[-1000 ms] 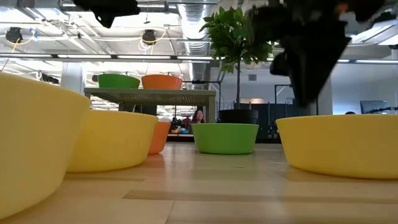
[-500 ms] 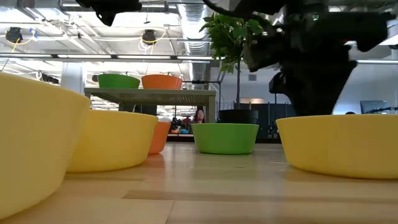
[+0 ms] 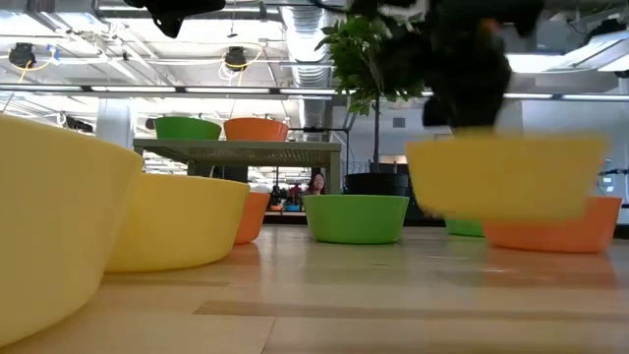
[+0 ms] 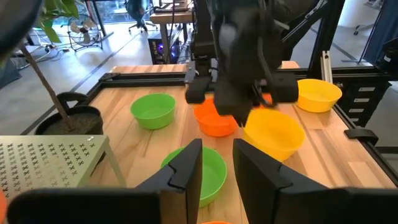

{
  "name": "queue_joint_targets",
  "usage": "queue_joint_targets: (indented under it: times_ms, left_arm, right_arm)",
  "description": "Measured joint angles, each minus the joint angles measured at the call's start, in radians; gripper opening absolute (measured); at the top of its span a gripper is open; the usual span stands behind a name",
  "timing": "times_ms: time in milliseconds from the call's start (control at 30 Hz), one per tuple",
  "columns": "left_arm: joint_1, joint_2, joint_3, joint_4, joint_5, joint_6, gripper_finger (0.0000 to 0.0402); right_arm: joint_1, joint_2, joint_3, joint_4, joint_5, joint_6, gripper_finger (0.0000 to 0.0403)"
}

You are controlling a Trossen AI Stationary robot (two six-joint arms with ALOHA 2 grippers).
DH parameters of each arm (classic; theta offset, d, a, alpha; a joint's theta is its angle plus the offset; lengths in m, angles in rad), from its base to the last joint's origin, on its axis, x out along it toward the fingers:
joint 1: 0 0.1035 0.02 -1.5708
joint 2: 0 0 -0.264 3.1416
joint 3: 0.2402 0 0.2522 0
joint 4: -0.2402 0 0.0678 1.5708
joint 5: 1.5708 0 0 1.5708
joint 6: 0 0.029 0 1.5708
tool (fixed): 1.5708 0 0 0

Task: Pick & Place Mini bowls
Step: Put the yellow bowl on the shelf

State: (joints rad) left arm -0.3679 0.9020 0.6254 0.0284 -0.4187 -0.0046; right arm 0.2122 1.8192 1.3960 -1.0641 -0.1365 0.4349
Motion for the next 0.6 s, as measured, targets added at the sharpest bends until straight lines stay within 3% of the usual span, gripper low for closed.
queue_joint_targets:
  times_ms: [100, 333, 600]
  left_arm:
    - [0.000, 0.000, 0.000, 0.002, 0.000, 0.000, 0.0092]
    - [0.000, 0.000, 0.000, 0.011, 0.000, 0.000, 0.0092]
    - [0.000, 0.000, 0.000, 0.018, 0.000, 0.000, 0.0092]
  right_arm:
    - [-0.016, -0.018, 0.101, -0.090, 0.048, -0.032, 0.0006]
    - [-0.115, -0.029, 0.331, -0.147, 0.317, -0.100, 0.0003]
    - [-0.352, -0.029, 0.399, -0.057, 0.344, -0.120, 0.0005]
